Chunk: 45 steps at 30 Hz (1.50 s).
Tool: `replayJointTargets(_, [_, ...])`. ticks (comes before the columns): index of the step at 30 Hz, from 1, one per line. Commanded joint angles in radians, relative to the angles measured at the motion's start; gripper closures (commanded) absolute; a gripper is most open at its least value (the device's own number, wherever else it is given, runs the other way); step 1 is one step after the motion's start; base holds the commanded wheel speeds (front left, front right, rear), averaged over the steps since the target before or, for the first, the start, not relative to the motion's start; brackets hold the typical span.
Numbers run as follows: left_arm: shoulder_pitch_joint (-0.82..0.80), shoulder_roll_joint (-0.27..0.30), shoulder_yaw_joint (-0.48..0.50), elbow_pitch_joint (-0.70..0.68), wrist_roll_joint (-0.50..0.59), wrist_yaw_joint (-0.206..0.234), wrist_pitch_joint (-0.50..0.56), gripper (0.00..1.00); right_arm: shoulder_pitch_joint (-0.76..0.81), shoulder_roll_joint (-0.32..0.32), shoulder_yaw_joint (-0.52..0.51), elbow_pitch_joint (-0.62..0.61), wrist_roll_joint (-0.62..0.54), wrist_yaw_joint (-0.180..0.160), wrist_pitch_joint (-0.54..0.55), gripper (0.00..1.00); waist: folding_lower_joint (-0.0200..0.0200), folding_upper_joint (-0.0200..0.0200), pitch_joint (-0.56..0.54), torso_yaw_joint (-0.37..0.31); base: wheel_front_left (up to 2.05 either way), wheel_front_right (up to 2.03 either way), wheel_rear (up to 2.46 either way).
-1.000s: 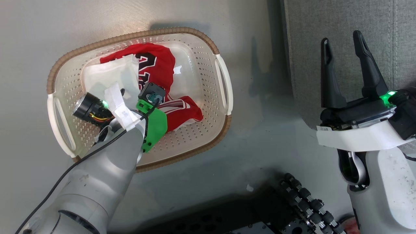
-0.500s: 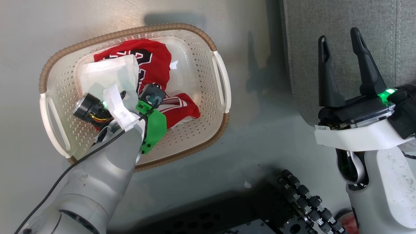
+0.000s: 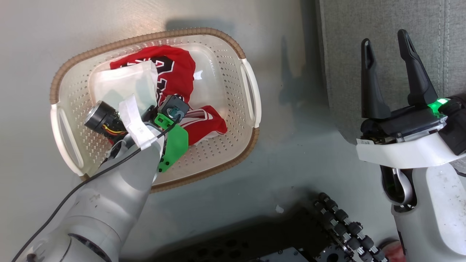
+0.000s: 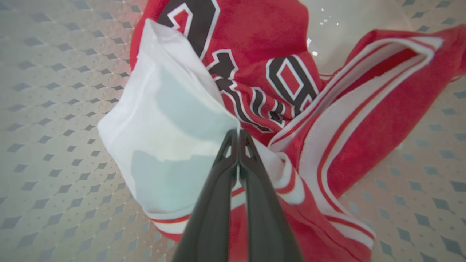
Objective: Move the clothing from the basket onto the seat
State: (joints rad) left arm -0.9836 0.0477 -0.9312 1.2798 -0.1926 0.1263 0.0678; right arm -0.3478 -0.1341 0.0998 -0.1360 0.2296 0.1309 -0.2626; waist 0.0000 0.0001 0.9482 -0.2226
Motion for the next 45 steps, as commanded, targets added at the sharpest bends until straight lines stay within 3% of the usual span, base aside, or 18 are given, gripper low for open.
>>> replayJointTargets(1, [-0.001, 0.006, 0.000, 0.002, -0.010, 0.001, -0.013, 1.00, 0.002, -0.002, -0.003, 0.000, -0.005, 0.000, -0.003, 0.00, 0.0000, -0.0001, -0.018, 0.009, 0.00, 0.00, 0.00])
replayJointTargets(12, [0.118, 0.005, 0.019, -0.088, -0.106, -0.003, -0.130, 1.00, 0.049, -0.007, -0.010, 0.023, -0.016, 0.000, -0.003, 0.00, 0.0000, -0.0001, -0.198, 0.048, 0.00, 0.00, 0.00])
replayJointTargets(27, [0.343, 0.004, 0.032, -0.241, -0.292, 0.033, -0.297, 1.00, 0.216, -0.017, 0.004, 0.072, -0.031, 0.000, -0.003, 0.00, 0.0000, -0.0001, -0.587, 0.112, 0.00, 0.00, 0.00])
replayJointTargets(33, [0.402, 0.004, 0.064, -0.317, -0.360, 0.024, -0.326, 1.00, 0.291, -0.015, 0.016, 0.087, -0.020, 0.000, -0.003, 0.00, 0.0000, -0.0001, -0.728, 0.121, 0.00, 0.00, 0.00])
replayJointTargets(45, [0.471, 0.027, 0.129, -0.583, -0.357, 0.051, -0.334, 1.00, 0.414, -0.018, 0.064, 0.126, -0.026, 0.000, -0.003, 0.00, 0.0000, -0.0001, -0.925, 0.113, 0.00, 0.00, 0.00])
